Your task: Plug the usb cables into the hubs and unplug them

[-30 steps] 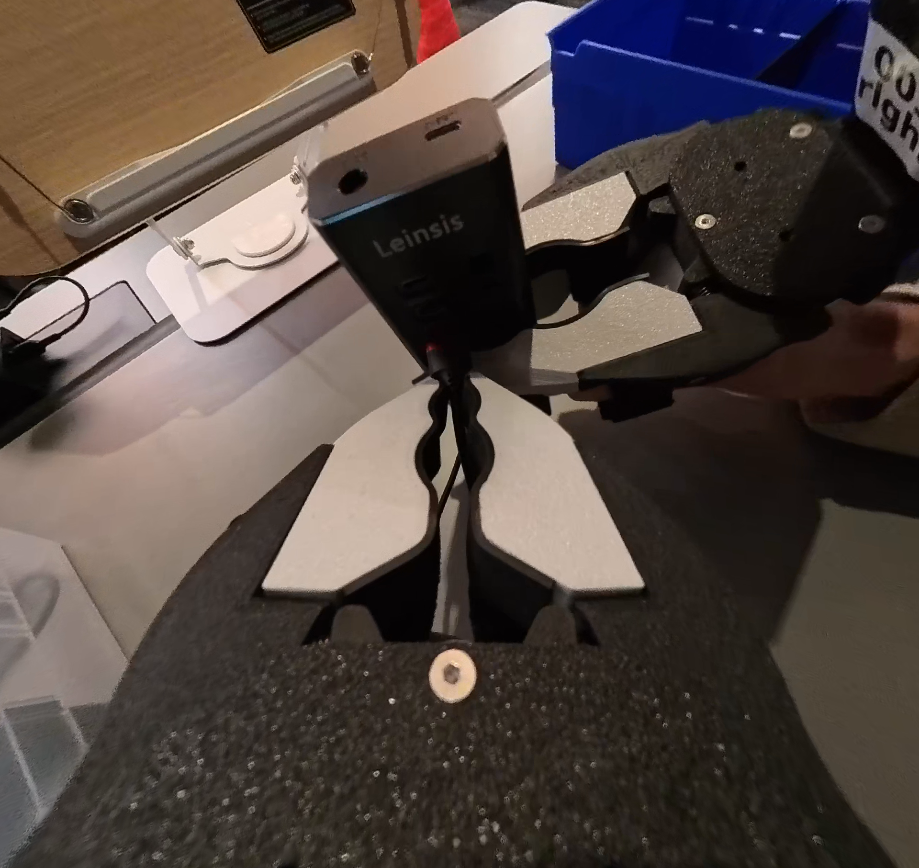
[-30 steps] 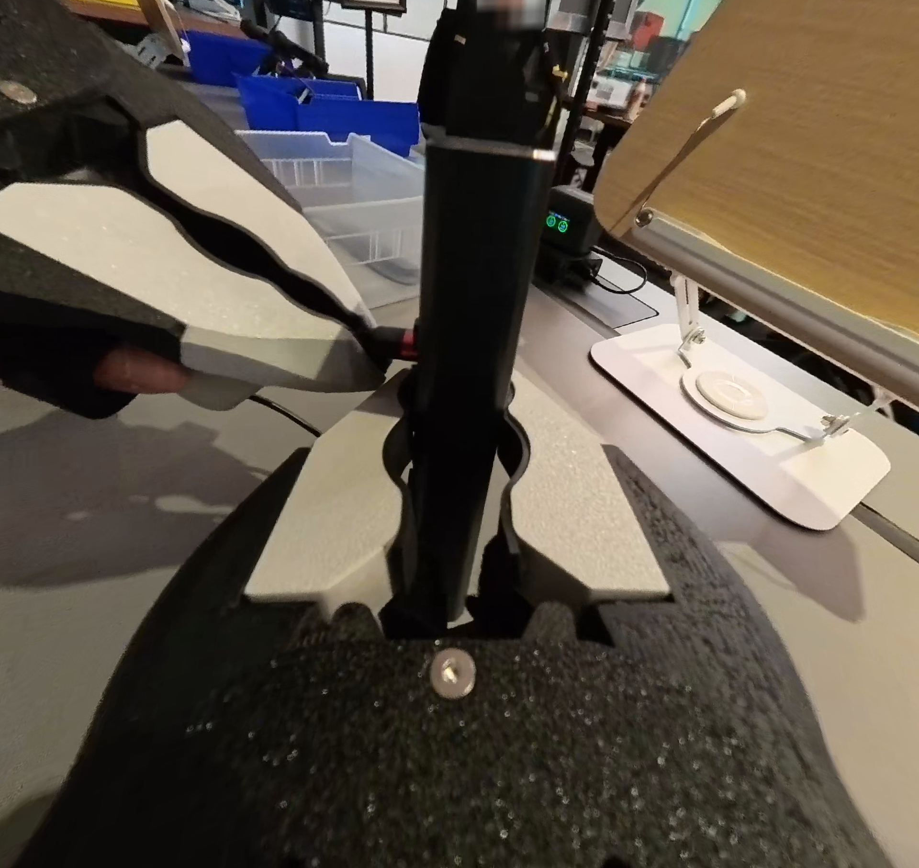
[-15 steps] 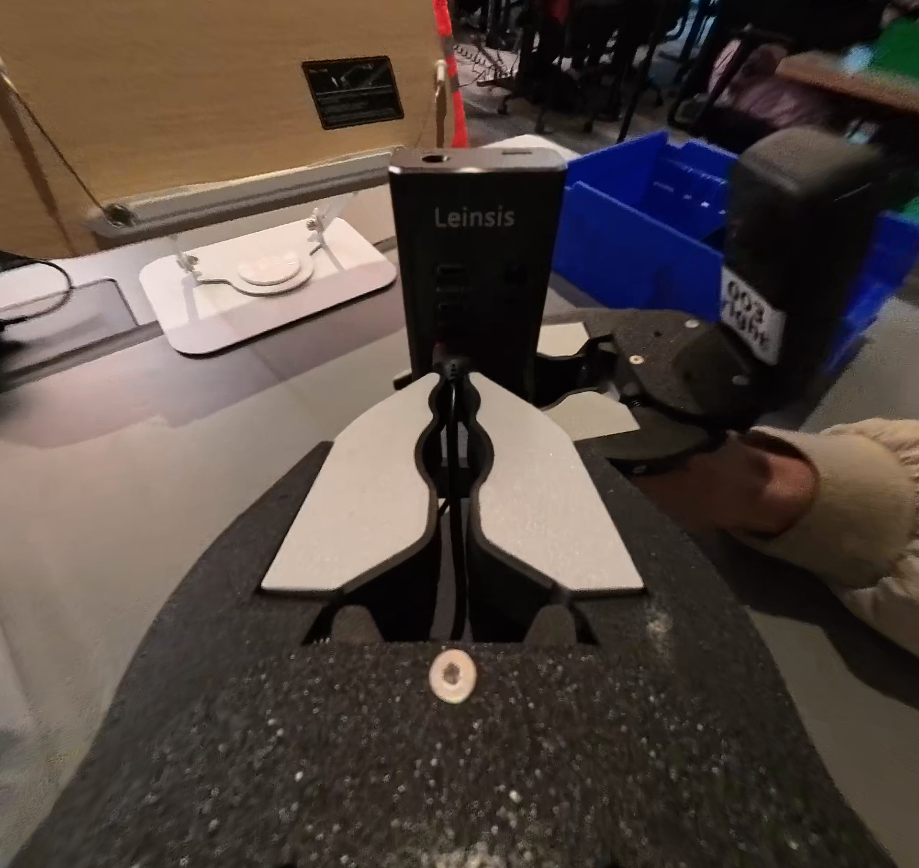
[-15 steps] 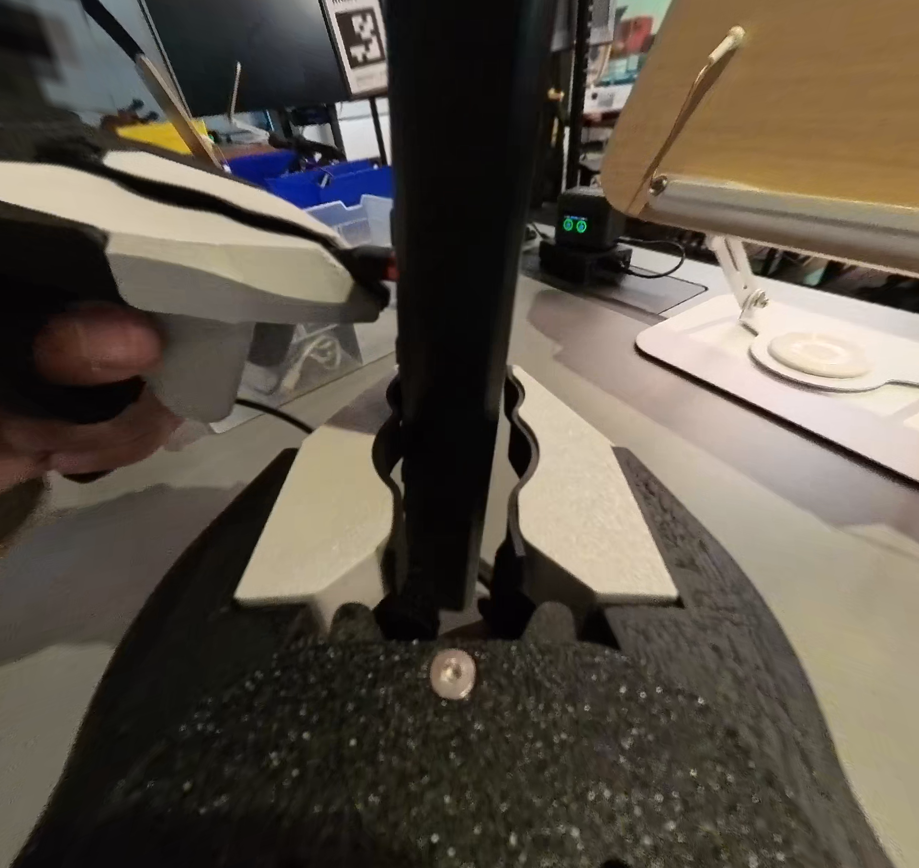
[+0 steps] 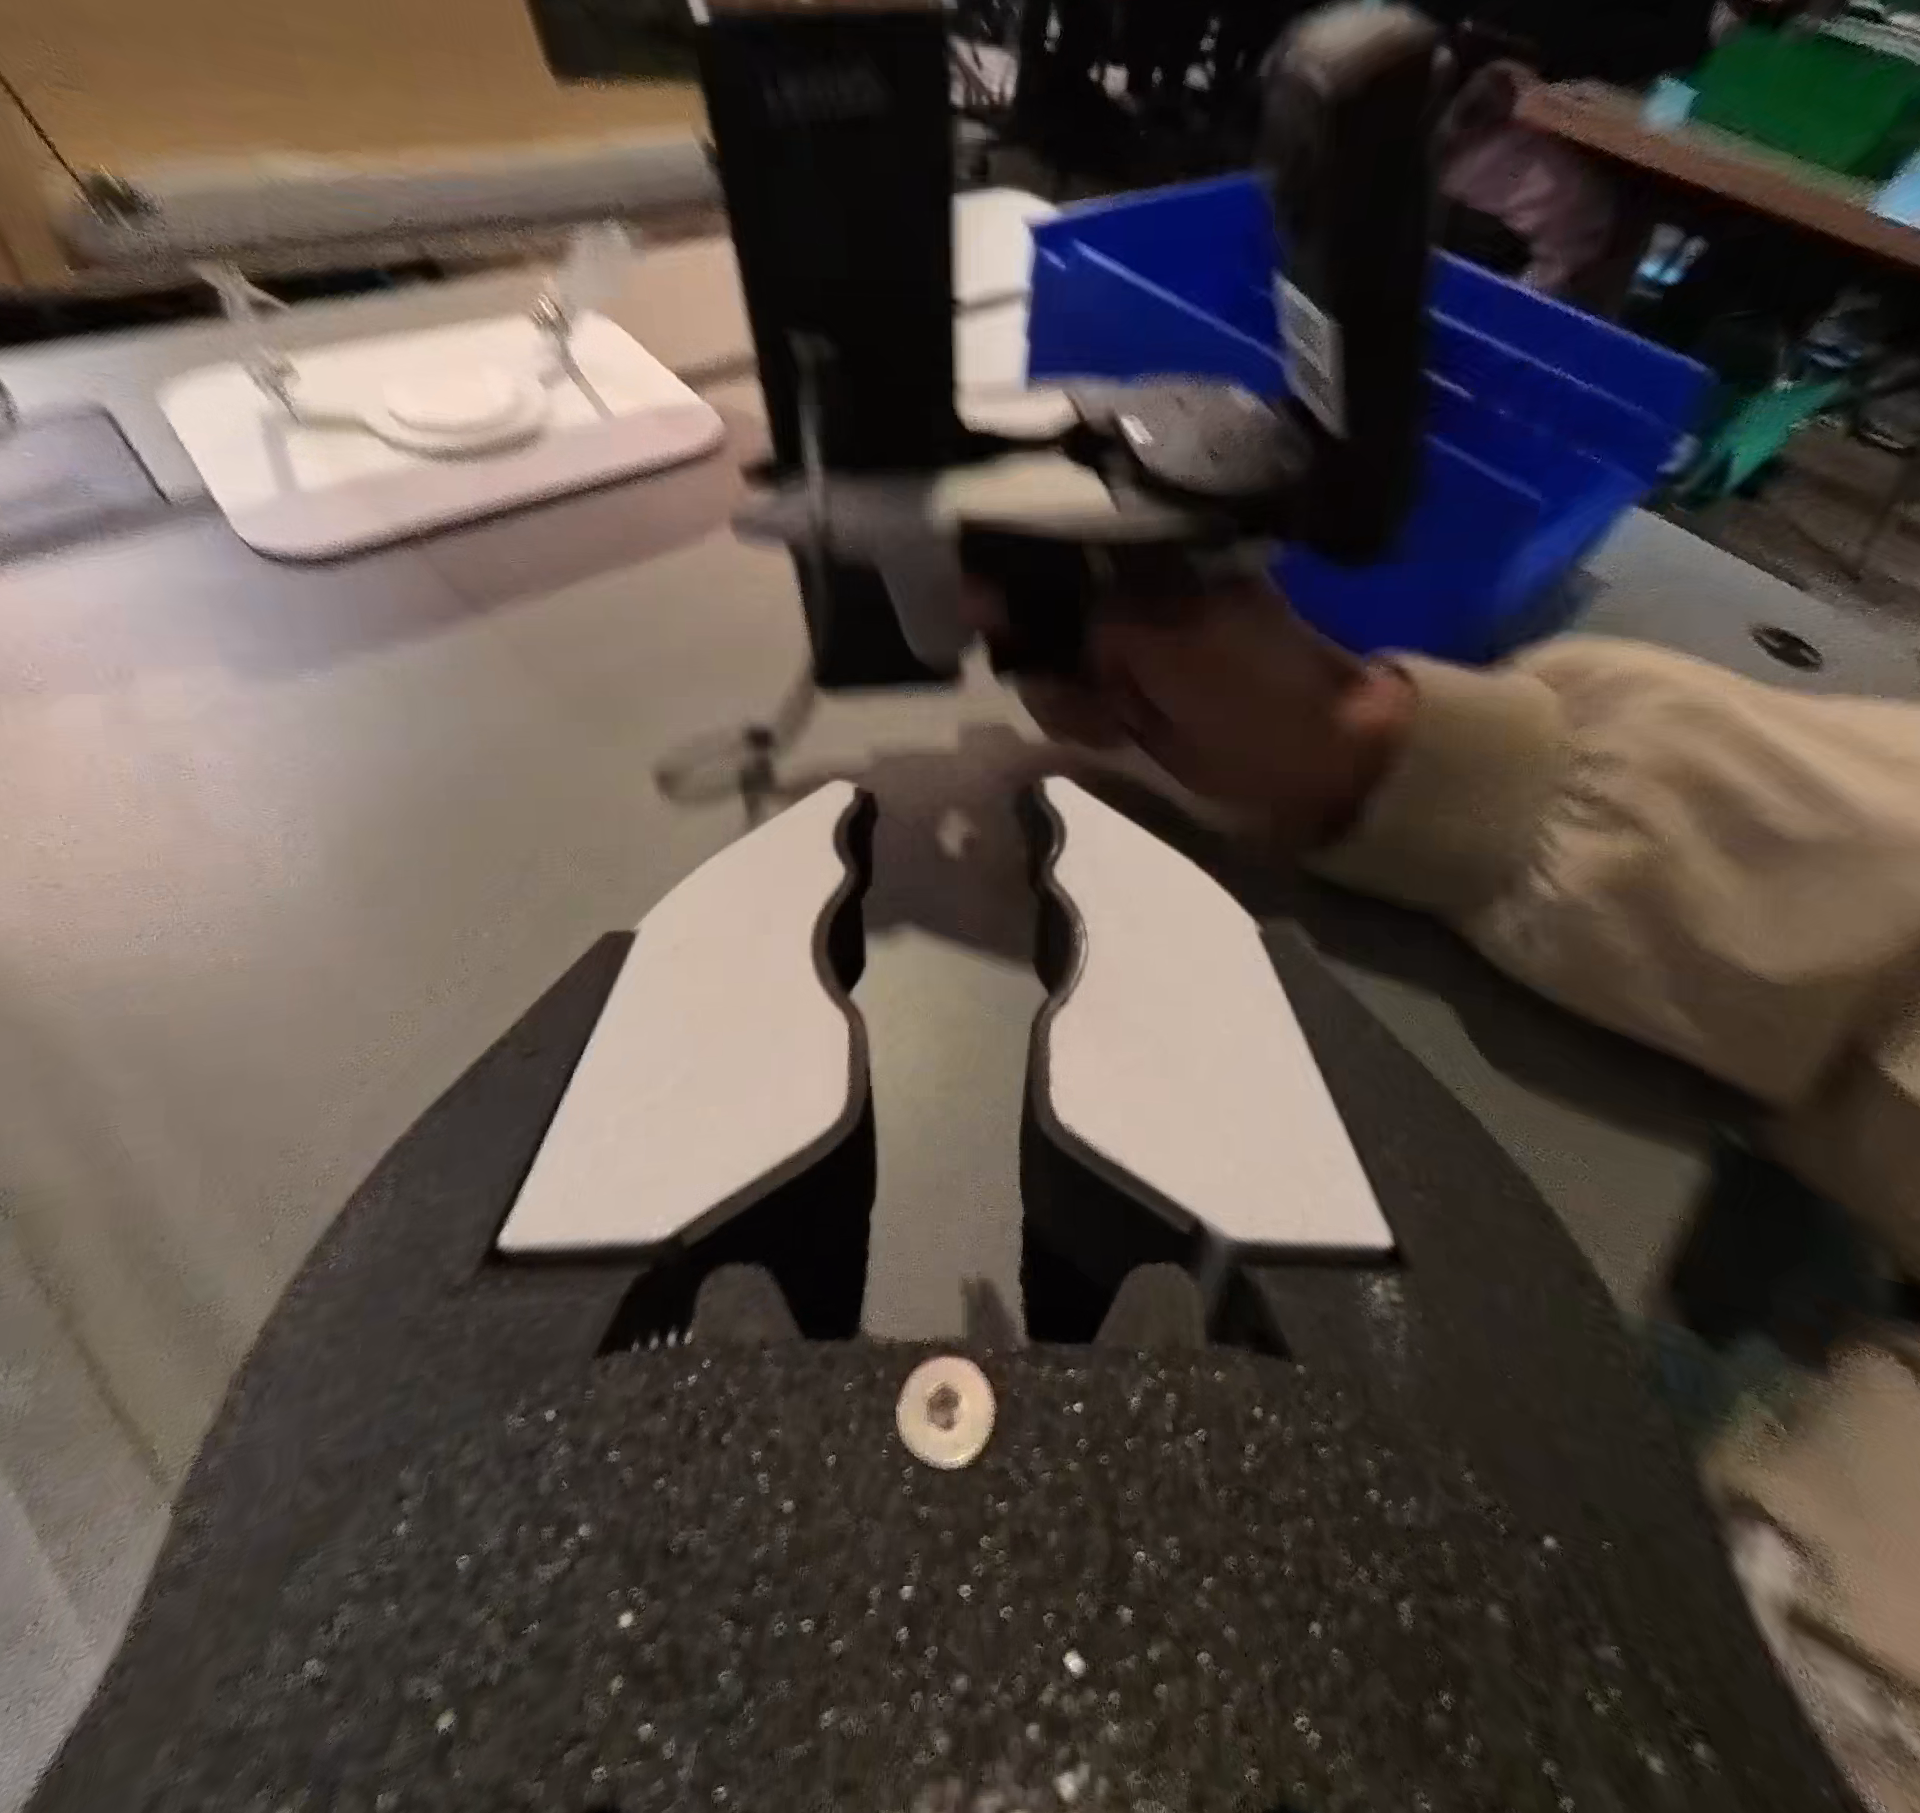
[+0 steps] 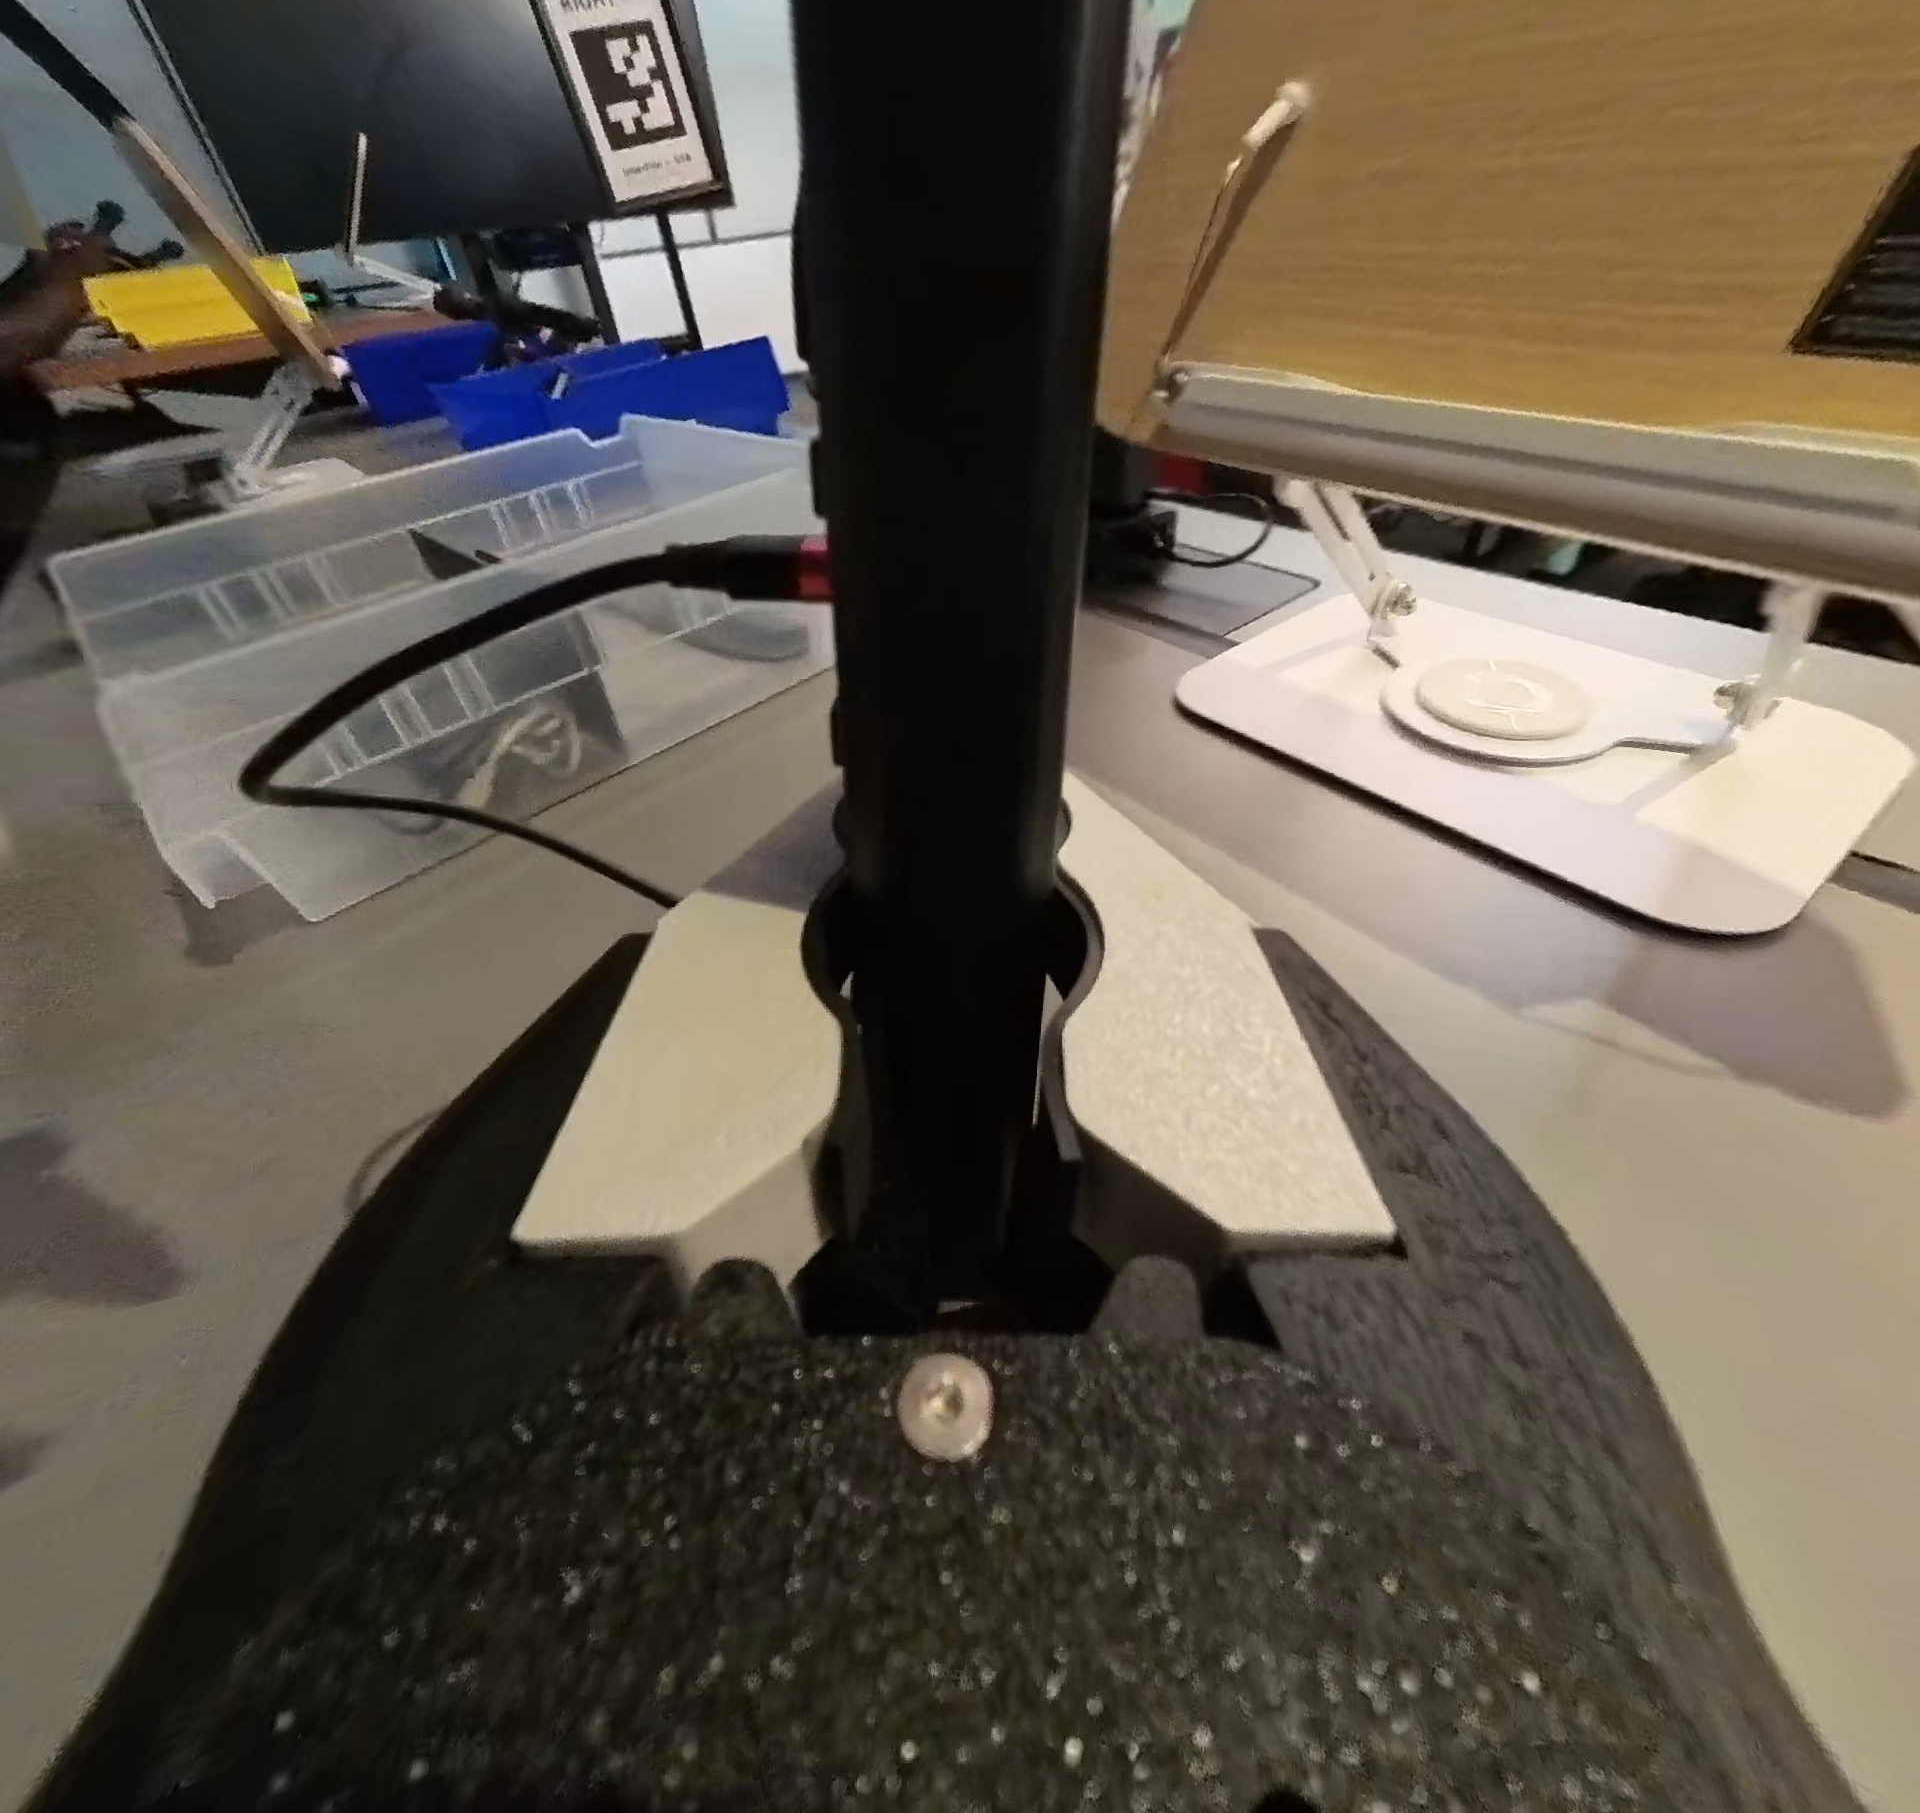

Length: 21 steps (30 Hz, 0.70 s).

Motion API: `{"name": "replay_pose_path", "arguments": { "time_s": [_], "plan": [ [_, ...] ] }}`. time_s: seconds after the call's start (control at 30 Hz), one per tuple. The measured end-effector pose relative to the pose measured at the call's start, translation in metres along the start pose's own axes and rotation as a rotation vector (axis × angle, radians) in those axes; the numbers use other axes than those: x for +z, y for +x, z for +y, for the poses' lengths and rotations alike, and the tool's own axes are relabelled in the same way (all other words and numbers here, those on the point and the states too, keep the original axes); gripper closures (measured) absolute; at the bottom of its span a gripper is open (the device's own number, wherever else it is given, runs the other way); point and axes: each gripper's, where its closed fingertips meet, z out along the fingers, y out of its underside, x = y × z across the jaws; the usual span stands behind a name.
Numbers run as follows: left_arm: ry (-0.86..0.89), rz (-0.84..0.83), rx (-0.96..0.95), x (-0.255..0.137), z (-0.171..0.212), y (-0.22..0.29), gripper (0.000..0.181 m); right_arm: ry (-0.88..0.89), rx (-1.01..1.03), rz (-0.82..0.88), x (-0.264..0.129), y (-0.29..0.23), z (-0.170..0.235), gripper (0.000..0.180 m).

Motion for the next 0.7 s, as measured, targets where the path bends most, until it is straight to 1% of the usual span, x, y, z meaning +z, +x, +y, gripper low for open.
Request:
{"name": "replay_pose_path", "arguments": {
  "time_s": [0.07, 0.13, 0.23, 0.3, 0.43, 0.57, 0.7],
  "plan": [
    [-0.016, 0.010, -0.010, -0.026, 0.035, 0.028, 0.153, 0.014, 0.001, 0.022, -0.003, 0.012, 0.002, 0.152],
    [-0.012, -0.021, 0.006, -0.047, 0.065, 0.047, 0.154, 0.053, 0.045, -0.003, -0.006, 0.016, 0.002, 0.152],
    [0.038, -0.080, -0.026, -0.065, 0.091, 0.057, 0.153, 0.083, 0.114, -0.013, -0.007, 0.020, 0.001, 0.152],
    [0.038, -0.061, -0.043, -0.069, 0.094, 0.057, 0.141, 0.106, 0.108, -0.015, -0.008, 0.018, -0.002, 0.152],
    [0.071, -0.089, -0.052, -0.075, 0.088, 0.033, 0.142, 0.125, 0.049, -0.022, -0.008, 0.009, -0.006, 0.152],
    [0.087, -0.115, -0.122, -0.085, 0.086, 0.007, 0.142, 0.112, 0.003, -0.031, -0.006, 0.002, -0.004, 0.152],
    [0.126, -0.186, -0.149, -0.103, 0.075, -0.030, 0.145, 0.085, -0.028, -0.049, -0.001, -0.004, 0.001, 0.152]
  ]
}}
